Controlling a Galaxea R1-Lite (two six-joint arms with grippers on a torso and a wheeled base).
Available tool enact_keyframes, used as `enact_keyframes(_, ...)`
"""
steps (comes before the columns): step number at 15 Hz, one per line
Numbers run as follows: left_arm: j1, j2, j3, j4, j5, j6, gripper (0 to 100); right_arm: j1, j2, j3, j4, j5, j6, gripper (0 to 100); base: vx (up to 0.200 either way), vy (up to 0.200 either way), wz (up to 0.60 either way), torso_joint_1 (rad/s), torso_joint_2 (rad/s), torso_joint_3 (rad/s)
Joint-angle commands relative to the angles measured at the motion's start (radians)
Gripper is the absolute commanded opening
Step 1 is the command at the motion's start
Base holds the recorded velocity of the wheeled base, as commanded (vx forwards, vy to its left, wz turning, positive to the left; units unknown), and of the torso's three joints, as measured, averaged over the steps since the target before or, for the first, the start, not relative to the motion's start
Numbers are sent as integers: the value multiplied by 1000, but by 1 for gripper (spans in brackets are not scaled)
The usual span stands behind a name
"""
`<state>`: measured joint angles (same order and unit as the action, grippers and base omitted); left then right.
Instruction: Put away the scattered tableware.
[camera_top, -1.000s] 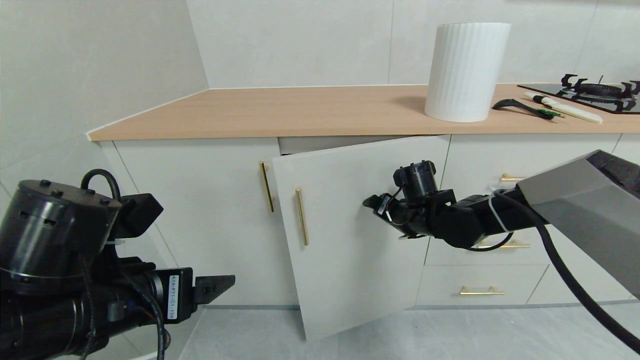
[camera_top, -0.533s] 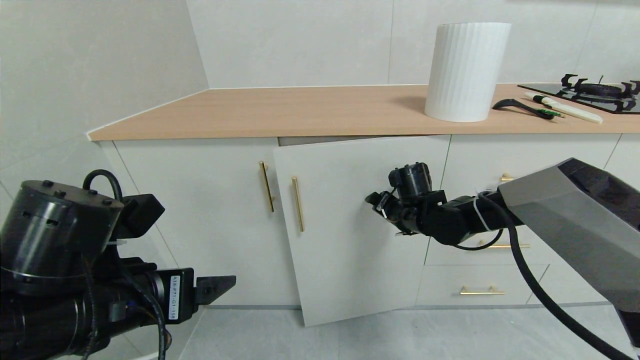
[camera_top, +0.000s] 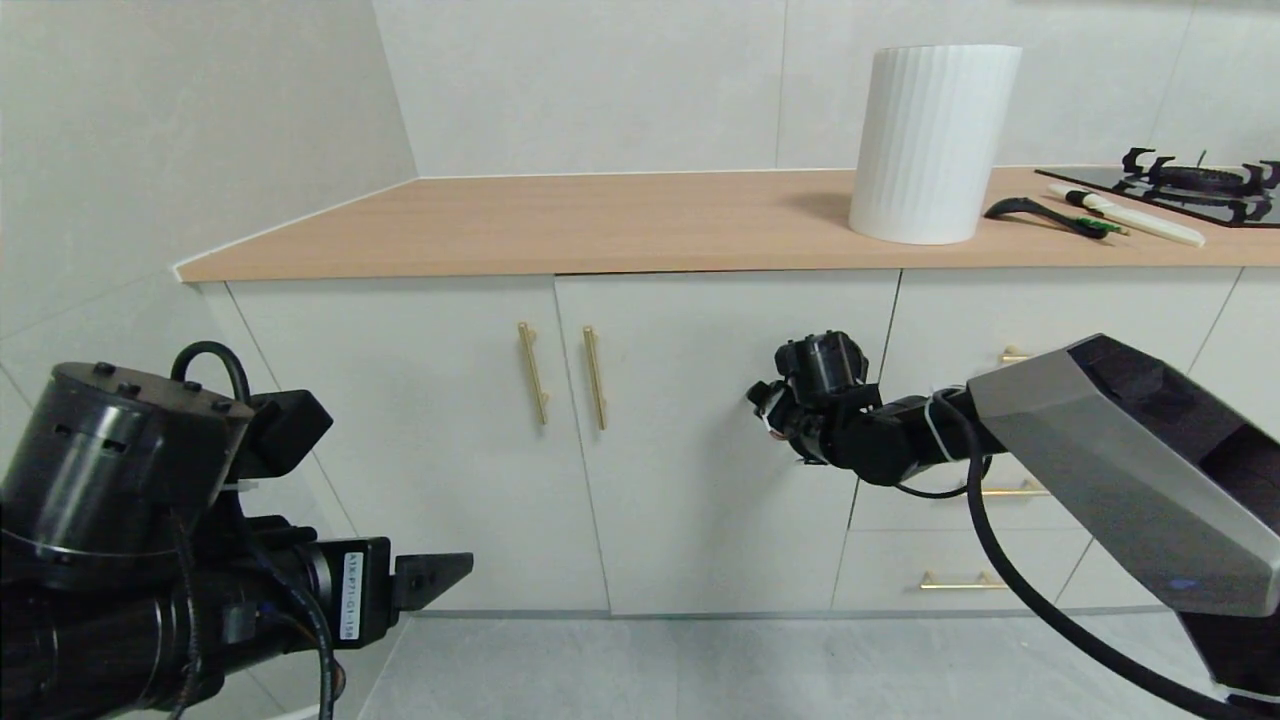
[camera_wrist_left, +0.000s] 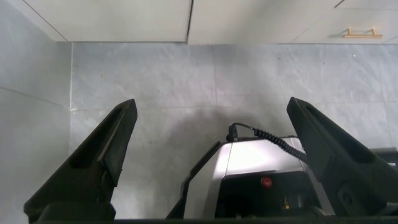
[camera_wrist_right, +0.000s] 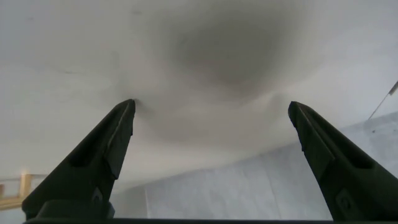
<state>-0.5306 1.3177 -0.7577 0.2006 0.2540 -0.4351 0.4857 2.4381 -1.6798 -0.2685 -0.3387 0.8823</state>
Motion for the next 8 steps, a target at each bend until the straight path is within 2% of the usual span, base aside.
enact_keyframes(1, 0, 2, 0, 0, 1, -1, 100, -3, 29, -18, 0, -8, -2, 100, 0, 0, 0, 0, 0, 0)
enact_keyframes(6, 0, 2, 0, 0, 1, -1, 100, -3, 18, -11, 3, -9, -2, 100, 0, 0, 0, 0, 0, 0)
enact_keyframes(8, 0, 2, 0, 0, 1, -1, 100, 5, -68, 103, 2, 30, -3, 100, 0, 0, 0, 0, 0, 0)
